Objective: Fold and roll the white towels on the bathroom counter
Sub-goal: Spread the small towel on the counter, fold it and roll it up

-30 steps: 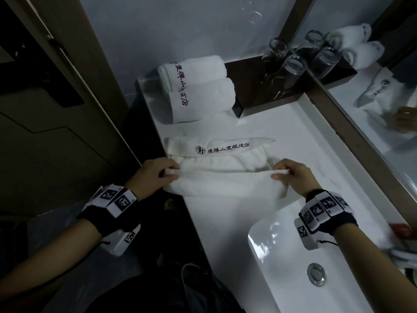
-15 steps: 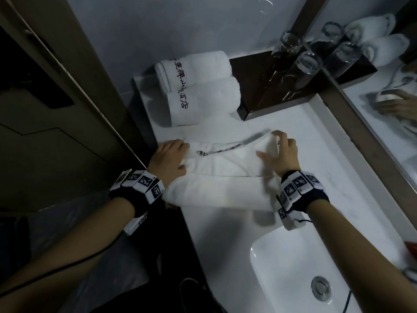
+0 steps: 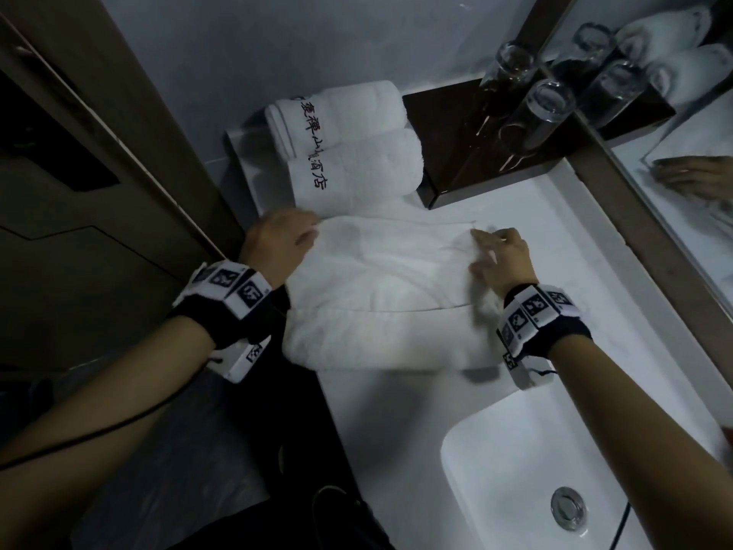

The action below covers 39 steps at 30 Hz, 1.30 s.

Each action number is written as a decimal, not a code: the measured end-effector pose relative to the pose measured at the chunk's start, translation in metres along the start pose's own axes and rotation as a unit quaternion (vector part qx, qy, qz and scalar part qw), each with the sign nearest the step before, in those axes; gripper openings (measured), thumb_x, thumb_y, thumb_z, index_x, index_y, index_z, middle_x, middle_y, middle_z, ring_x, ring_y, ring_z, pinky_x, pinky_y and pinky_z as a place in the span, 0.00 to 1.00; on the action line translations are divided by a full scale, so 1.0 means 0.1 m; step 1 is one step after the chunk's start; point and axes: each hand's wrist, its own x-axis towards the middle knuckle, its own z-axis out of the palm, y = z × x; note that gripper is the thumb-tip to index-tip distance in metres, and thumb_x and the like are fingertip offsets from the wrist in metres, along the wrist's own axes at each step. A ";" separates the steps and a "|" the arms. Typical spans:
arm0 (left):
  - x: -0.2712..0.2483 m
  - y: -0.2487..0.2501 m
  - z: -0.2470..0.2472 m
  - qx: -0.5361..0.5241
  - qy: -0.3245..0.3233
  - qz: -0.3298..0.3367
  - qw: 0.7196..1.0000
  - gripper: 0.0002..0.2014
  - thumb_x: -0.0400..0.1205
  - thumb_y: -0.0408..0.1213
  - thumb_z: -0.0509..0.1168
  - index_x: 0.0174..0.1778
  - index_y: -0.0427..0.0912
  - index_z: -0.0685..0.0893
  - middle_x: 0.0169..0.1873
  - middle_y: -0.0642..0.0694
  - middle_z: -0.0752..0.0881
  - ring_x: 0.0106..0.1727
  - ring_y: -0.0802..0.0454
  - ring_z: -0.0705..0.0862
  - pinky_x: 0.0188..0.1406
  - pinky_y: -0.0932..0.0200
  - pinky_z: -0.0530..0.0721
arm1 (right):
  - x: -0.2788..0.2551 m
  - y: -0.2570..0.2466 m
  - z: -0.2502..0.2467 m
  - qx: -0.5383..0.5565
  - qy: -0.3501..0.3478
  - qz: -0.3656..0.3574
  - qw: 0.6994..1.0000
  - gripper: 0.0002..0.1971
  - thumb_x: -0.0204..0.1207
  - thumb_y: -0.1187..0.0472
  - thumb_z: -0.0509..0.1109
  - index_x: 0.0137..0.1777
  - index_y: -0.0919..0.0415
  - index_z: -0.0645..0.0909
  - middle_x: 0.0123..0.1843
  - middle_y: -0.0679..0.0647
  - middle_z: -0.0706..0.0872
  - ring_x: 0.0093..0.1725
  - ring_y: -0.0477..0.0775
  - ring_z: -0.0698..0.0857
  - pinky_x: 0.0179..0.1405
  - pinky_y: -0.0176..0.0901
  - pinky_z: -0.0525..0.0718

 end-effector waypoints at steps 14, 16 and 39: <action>-0.85 -0.02 0.71 0.064 -0.222 0.099 0.968 0.38 0.78 0.52 0.63 0.80 0.51 0.51 0.82 0.50 0.40 0.82 0.54 0.36 0.78 0.55 0.34 | -0.77 0.34 0.17 0.021 -0.101 -0.073 0.992 0.44 0.54 0.61 0.85 0.73 0.51 0.71 0.73 0.49 0.69 0.72 0.54 0.70 0.75 0.51 0.68; -0.93 -0.01 0.70 0.071 -0.234 0.093 0.965 0.38 0.79 0.52 0.62 0.80 0.53 0.49 0.82 0.51 0.37 0.81 0.53 0.33 0.78 0.54 0.31 | -0.83 0.35 0.17 -0.007 -0.097 -0.073 0.993 0.45 0.56 0.60 0.84 0.75 0.50 0.70 0.76 0.48 0.68 0.73 0.57 0.68 0.75 0.51 0.67; -1.59 -0.01 -0.01 -0.095 -0.308 0.049 0.945 0.08 0.80 0.36 0.66 0.49 0.37 0.85 0.42 0.40 0.88 0.43 0.52 0.85 0.49 0.56 0.80 | -1.38 0.64 -0.18 0.087 -0.130 -0.029 0.987 0.17 0.69 0.52 0.77 0.44 0.67 0.83 0.36 0.57 0.81 0.38 0.55 0.78 0.40 0.41 0.73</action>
